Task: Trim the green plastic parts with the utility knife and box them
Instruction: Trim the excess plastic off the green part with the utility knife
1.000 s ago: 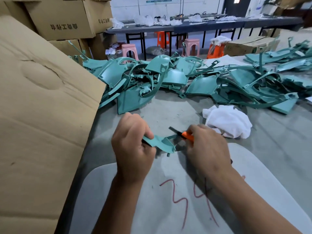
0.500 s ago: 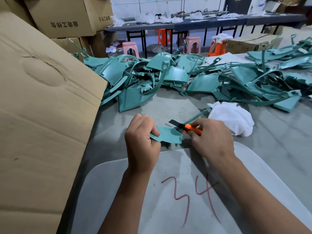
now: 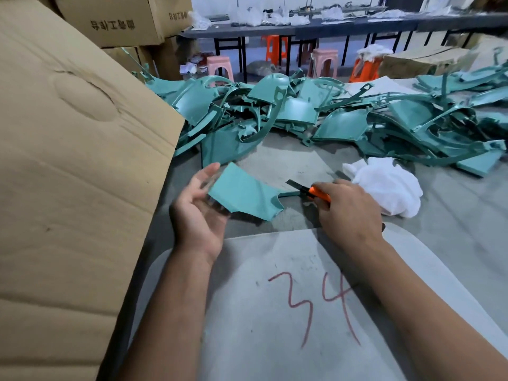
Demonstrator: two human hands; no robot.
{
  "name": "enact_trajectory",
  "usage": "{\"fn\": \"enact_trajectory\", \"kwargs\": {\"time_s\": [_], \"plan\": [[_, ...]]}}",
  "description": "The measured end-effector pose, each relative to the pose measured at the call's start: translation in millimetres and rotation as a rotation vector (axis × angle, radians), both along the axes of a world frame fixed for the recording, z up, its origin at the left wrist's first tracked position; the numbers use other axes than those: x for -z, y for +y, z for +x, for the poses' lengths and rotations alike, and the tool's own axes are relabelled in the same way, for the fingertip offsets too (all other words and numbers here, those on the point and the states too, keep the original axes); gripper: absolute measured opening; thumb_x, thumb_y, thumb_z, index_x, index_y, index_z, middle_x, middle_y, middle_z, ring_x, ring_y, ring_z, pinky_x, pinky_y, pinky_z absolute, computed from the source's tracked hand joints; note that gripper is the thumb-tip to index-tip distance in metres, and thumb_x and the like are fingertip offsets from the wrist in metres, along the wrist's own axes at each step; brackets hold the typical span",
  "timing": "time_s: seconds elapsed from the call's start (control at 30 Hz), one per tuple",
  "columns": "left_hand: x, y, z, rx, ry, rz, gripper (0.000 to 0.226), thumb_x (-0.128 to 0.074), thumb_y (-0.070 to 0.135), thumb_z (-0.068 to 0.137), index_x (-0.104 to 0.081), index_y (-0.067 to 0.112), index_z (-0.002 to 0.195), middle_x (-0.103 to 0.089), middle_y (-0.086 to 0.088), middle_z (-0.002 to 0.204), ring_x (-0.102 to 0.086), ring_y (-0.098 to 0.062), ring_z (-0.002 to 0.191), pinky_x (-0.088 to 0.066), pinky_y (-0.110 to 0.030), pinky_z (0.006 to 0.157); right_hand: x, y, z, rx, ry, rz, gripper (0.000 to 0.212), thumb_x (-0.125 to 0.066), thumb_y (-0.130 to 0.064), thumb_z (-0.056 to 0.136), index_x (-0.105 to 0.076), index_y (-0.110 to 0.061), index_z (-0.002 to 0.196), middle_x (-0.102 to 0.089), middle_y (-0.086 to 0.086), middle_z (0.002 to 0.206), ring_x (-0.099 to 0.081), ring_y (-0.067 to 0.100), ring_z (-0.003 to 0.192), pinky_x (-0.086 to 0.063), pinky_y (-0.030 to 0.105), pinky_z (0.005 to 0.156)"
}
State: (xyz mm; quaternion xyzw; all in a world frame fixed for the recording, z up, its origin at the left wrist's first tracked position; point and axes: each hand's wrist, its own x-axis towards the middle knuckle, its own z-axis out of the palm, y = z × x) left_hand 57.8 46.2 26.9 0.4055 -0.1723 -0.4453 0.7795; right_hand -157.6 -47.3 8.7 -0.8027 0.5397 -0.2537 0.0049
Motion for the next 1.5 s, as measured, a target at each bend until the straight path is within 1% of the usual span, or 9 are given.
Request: {"fn": "enact_trajectory", "kwargs": {"time_s": [0.1,0.2,0.33,0.6,0.7,0.87,1.0,1.17,1.5], "plan": [[11,-2,18,0.082,-0.154,0.242,0.037,-0.051,0.048,0.097,-0.068,0.019,0.110,-0.077,-0.009,0.102,-0.071,-0.026,0.088,-0.056,-0.035,0.069,-2,2,-1,-0.082,0.017,-0.015,0.027,-0.065,-0.030,0.096,-0.071,-0.032,0.121,-0.065,-0.001,0.099,-0.063,0.028,0.092,-0.049,0.037,0.067],[17,-2,27,0.207,-0.380,0.337,0.046,-0.074,0.034,0.079,-0.066,0.020,0.122,-0.076,-0.008,0.110,-0.072,-0.023,0.091,-0.057,-0.032,0.067,-3,3,-3,-0.180,0.031,-0.014,0.029,-0.066,-0.029,0.095,-0.071,-0.030,0.123,-0.065,-0.002,0.101,-0.063,0.026,0.093,-0.056,0.043,0.074],[14,3,31,0.321,-0.457,0.344,0.057,-0.066,0.011,0.065,-0.064,0.017,0.121,-0.075,-0.008,0.103,-0.072,-0.023,0.078,-0.055,-0.033,0.052,0,-1,-4,-0.097,0.038,-0.003,0.015,-0.064,-0.028,0.096,-0.075,-0.018,0.101,-0.066,0.003,0.092,-0.060,0.028,0.086,-0.049,0.039,0.068],[6,-2,5,0.235,-0.423,0.341,0.062,-0.059,0.007,0.061,-0.049,0.005,0.123,-0.065,-0.016,0.101,-0.068,-0.021,0.060,-0.045,-0.029,0.038,0,-2,-11,0.027,-0.106,-0.057,0.019,-0.068,-0.026,0.095,-0.076,-0.021,0.111,-0.072,0.008,0.092,-0.064,0.035,0.089,-0.051,0.043,0.070],[5,2,3,0.191,-0.444,0.373,0.063,-0.058,0.008,0.059,-0.047,0.002,0.121,-0.060,-0.017,0.097,-0.063,-0.012,0.046,-0.036,-0.023,0.031,0,-7,-14,0.087,-0.176,-0.130,0.010,-0.064,-0.028,0.098,-0.070,-0.020,0.100,-0.062,0.002,0.077,-0.060,0.034,0.077,-0.035,0.036,0.059],[1,4,2,0.190,-0.444,0.381,0.055,-0.059,0.002,0.067,-0.045,0.000,0.120,-0.057,-0.017,0.096,-0.059,-0.011,0.042,-0.035,-0.021,0.031,8,-19,-21,0.191,-0.039,-0.049,0.049,-0.058,-0.004,0.092,-0.061,-0.023,0.138,-0.060,0.010,0.114,-0.050,0.035,0.109,-0.033,0.037,0.071],[-4,5,1,0.191,-0.428,0.393,0.033,-0.051,-0.011,0.082,-0.046,0.002,0.112,-0.055,-0.017,0.090,-0.058,-0.015,0.040,-0.037,-0.022,0.037,7,-18,-21,0.205,-0.116,-0.146,0.045,-0.062,-0.001,0.090,-0.071,-0.023,0.128,-0.065,0.006,0.105,-0.052,0.034,0.103,-0.032,0.036,0.067],[-13,7,-7,0.191,-0.430,0.371,0.035,-0.049,-0.012,0.082,-0.044,0.007,0.111,-0.053,-0.018,0.090,-0.054,-0.016,0.037,-0.036,-0.023,0.039,8,-16,-16,0.232,-0.027,-0.057,0.043,-0.060,0.000,0.090,-0.072,-0.020,0.126,-0.064,0.008,0.105,-0.052,0.033,0.105,-0.032,0.035,0.068],[-14,5,-15,0.137,-0.341,0.404,0.029,-0.047,-0.014,0.082,-0.041,0.006,0.103,-0.049,-0.015,0.080,-0.042,-0.011,0.030,-0.032,-0.022,0.037,-1,15,6,-0.175,-0.049,-0.084,0.033,-0.052,-0.027,0.097,-0.076,-0.024,0.119,-0.065,-0.005,0.094,-0.057,0.017,0.085,-0.050,0.034,0.070]]}}
